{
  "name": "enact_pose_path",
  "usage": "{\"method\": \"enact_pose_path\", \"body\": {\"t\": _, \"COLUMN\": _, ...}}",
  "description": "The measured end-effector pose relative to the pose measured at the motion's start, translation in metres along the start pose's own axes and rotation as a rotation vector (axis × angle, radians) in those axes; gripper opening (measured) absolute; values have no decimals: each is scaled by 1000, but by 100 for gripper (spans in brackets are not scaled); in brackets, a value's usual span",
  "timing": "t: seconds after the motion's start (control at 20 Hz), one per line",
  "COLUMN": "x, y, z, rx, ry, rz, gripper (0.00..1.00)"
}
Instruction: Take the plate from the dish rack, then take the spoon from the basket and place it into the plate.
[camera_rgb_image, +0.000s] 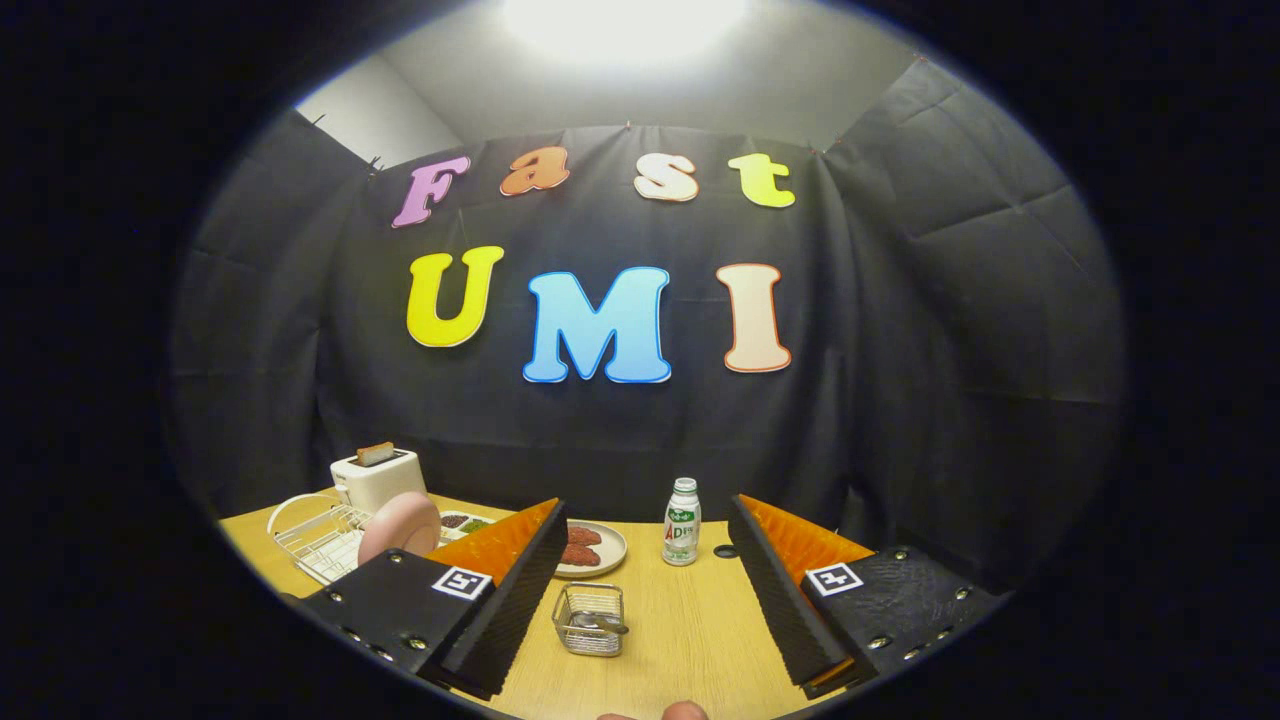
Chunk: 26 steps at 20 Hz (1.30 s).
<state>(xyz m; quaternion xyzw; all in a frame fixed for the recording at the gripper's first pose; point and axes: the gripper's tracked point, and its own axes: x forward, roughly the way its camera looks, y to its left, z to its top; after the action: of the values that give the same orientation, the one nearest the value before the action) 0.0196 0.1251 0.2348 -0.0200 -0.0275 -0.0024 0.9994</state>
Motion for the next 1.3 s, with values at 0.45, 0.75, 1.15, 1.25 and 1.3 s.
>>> {"method": "enact_pose_path", "body": {"t": 0.45, "x": 19, "y": 113, "z": 32, "rx": 27, "ry": 98, "rz": 179, "gripper": 99}}
{"method": "enact_pose_path", "body": {"t": 0.75, "x": 49, "y": 178, "z": 1, "rx": 1, "ry": 281, "rz": 274, "gripper": 99}}
{"method": "enact_pose_path", "body": {"t": 1.15, "x": 88, "y": 247, "z": -60, "rx": 43, "ry": 555, "rz": 356, "gripper": 99}}
{"method": "enact_pose_path", "body": {"t": 1.25, "x": 98, "y": 256, "z": -77, "rx": 51, "ry": 669, "rz": 358, "gripper": 99}}
{"method": "enact_pose_path", "body": {"t": 1.3, "x": 105, "y": 257, "z": -84, "rx": 49, "ry": 714, "rz": 348, "gripper": 99}}
